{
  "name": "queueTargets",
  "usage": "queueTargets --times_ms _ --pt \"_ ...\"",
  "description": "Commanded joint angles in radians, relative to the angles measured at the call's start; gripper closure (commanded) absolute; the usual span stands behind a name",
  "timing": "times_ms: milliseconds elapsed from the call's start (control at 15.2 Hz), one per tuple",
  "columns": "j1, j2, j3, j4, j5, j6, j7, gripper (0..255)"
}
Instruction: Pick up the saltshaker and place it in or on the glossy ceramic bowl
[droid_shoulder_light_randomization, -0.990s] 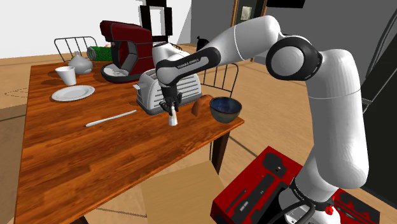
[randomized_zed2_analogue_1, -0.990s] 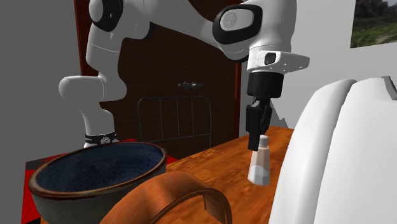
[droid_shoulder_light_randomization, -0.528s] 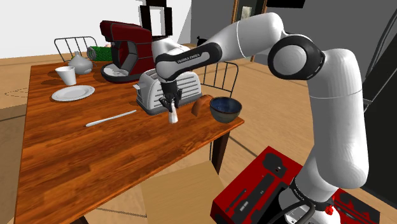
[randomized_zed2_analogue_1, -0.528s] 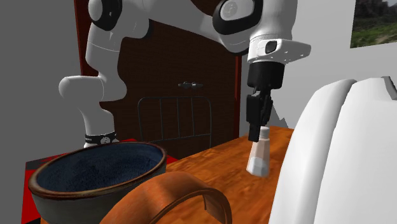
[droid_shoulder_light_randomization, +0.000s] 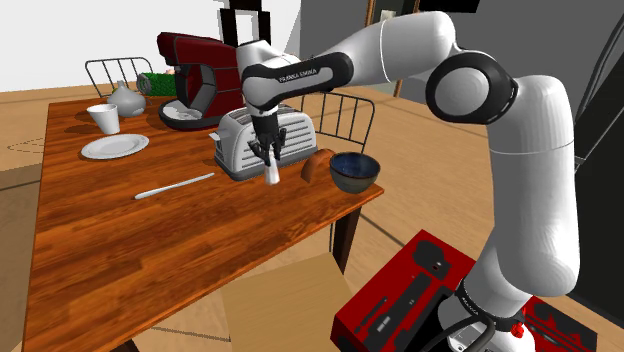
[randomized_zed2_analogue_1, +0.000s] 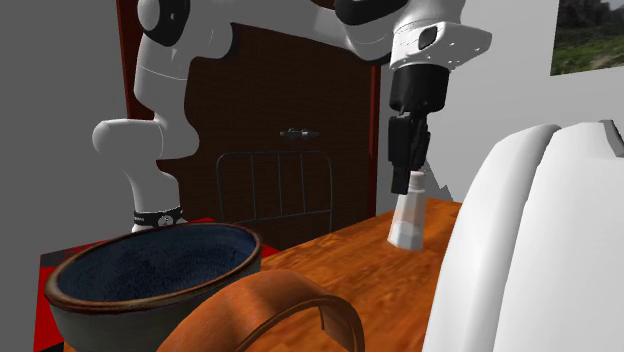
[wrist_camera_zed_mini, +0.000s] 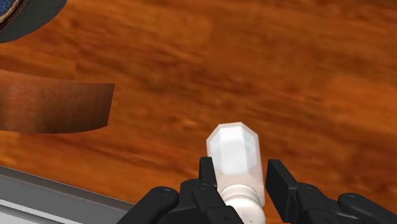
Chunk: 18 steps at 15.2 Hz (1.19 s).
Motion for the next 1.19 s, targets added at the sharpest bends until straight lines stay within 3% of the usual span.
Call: queueTargets --times_ms 0,1122 --pt "0.0 -0.003 0.0 0.023 0.001 -0.026 -0.004 255" --pt "0.014 0.009 0.002 0.27 0.005 -0.259 -0.031 255"
